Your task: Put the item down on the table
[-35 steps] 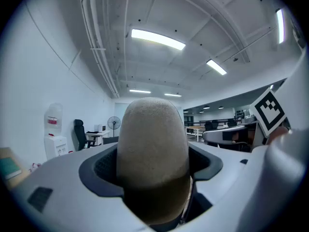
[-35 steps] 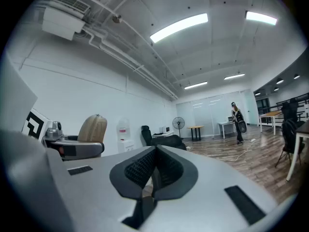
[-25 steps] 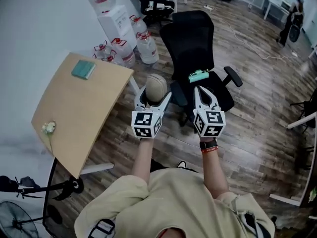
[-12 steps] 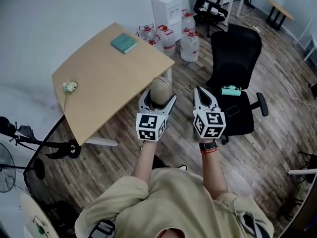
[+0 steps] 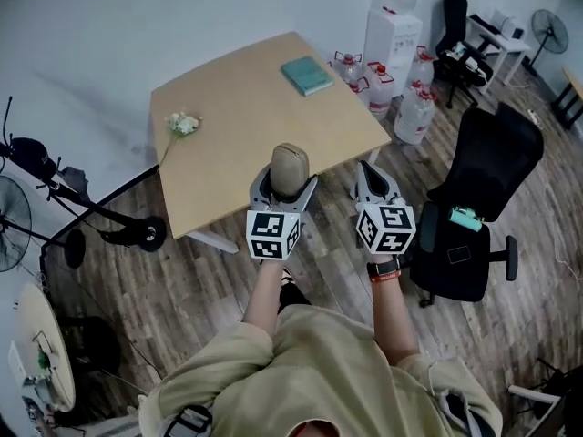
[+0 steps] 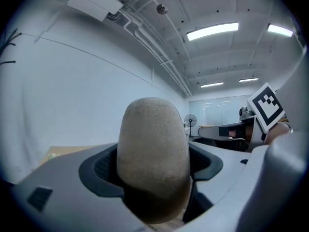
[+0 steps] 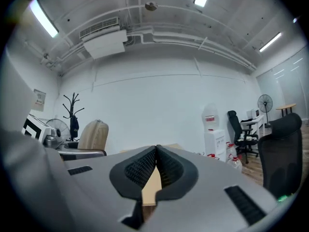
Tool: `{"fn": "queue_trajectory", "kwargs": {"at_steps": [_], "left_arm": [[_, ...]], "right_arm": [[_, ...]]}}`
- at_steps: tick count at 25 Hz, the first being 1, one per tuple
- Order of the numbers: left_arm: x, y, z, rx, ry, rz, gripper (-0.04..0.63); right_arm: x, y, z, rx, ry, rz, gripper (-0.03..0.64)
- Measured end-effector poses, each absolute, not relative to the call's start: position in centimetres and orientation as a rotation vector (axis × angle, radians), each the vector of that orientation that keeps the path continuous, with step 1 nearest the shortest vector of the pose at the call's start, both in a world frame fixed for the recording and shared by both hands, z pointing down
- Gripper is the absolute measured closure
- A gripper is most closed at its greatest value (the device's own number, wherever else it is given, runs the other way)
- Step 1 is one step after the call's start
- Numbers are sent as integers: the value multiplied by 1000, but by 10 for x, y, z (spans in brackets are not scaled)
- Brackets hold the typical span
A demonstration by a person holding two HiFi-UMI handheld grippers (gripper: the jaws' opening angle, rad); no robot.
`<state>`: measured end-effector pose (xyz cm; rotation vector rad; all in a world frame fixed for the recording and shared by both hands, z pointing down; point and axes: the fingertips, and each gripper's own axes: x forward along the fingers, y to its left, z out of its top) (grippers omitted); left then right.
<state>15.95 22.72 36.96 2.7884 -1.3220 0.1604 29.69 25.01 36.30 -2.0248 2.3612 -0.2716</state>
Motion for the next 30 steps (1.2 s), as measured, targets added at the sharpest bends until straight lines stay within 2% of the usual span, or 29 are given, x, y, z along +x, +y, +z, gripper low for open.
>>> {"fn": "queue_trajectory", "kwargs": {"at_steps": [9, 30], "left_arm": [[33, 142, 368, 2661, -1538, 120, 221], [-141, -7, 406, 2536, -1630, 165, 221]], "right_arm": [[166, 146, 358, -1820, 2551, -239, 603], [-25, -27, 387, -1633, 2701, -309, 603]]}}
